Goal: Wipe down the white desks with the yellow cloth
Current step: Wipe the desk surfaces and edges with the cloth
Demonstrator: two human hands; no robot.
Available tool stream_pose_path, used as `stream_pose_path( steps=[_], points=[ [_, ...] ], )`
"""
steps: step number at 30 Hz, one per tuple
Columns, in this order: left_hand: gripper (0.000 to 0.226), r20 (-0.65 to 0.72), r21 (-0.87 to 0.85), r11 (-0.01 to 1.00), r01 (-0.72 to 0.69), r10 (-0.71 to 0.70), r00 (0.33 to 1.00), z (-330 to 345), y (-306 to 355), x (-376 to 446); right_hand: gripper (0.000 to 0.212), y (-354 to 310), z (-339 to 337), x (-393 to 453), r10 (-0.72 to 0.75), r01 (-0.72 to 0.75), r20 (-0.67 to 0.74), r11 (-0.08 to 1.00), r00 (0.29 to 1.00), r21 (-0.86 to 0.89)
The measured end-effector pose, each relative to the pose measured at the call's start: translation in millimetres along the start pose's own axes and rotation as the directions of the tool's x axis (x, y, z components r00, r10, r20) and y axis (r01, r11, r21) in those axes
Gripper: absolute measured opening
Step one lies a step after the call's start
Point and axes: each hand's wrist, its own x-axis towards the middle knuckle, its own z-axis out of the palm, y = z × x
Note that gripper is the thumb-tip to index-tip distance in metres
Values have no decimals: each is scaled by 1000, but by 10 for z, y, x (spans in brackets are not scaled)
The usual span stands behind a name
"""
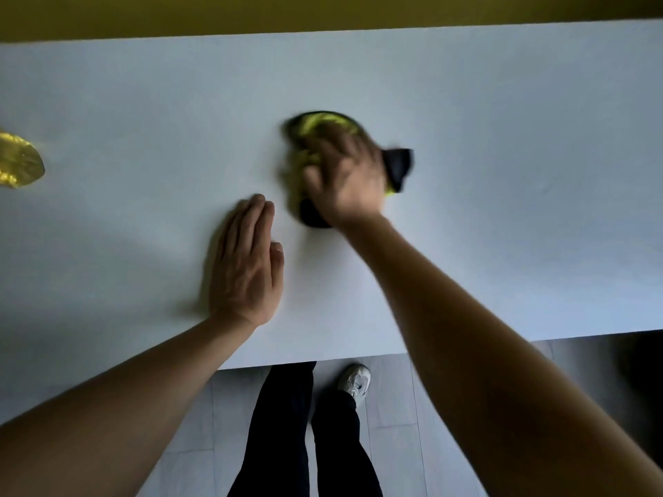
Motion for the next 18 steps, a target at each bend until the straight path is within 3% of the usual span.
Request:
stream_pose_path(
  steps=[3,5,10,13,18],
  points=[
    [55,-10,-1,1000,4,-4,1000,-4,15,25,46,-125,121,143,-147,154,128,987,981,-42],
    [56,4,-6,1000,3,-3,1000,4,18,28,47,78,58,168,-136,145,122,987,983,-69],
    [50,-20,13,999,50,-50,999,-19,53,105,50,777,-305,172,203,-209,-60,972,977,-106],
    [41,-53,24,998,64,-63,997,4,112,421,51,1264,-544,228,328,-344,-136,932,935,-115],
    [56,-46,32,996,81,-79,996,144,99,1126,59,1605,-656,463,464,-492,-196,861,864,-130]
  ],
)
